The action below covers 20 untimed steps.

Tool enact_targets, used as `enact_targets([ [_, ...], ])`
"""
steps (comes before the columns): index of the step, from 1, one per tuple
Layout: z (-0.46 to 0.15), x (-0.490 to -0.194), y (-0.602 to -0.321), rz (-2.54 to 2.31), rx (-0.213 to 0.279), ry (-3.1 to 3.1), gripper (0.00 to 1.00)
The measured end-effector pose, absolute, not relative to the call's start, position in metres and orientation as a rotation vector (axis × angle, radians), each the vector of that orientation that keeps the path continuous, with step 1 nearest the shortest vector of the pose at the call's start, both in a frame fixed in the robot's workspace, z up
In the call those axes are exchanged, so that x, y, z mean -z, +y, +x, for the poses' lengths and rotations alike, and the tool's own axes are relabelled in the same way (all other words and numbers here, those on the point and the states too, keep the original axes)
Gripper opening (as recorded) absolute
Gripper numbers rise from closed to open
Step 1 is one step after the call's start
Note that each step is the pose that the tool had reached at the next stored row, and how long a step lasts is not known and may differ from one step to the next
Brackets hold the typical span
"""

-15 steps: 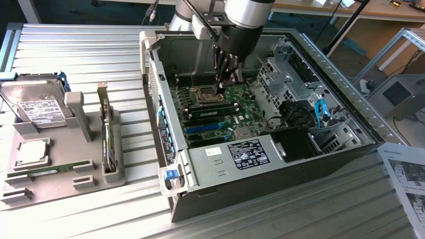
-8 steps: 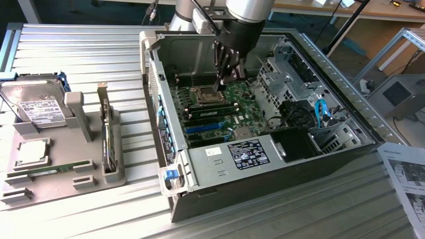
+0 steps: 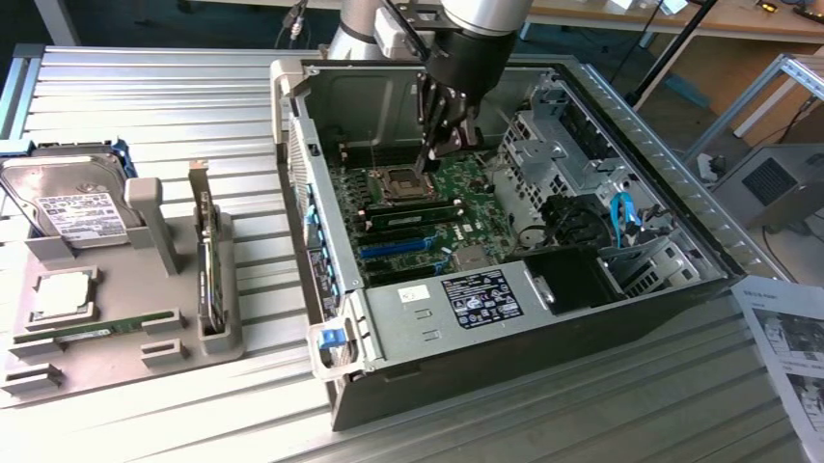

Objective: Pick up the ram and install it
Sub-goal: 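Press down the ram until it locks into place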

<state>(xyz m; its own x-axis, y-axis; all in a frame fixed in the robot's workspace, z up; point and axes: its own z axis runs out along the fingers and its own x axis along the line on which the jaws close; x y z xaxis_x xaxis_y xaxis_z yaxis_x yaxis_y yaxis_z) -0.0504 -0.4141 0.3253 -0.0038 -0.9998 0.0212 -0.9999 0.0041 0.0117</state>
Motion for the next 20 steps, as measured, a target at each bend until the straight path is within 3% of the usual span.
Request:
enact_targets([
  [20, -0.0504, -0.3254, -0.4141, 2.177, -0.01, -2.232, 0.11],
])
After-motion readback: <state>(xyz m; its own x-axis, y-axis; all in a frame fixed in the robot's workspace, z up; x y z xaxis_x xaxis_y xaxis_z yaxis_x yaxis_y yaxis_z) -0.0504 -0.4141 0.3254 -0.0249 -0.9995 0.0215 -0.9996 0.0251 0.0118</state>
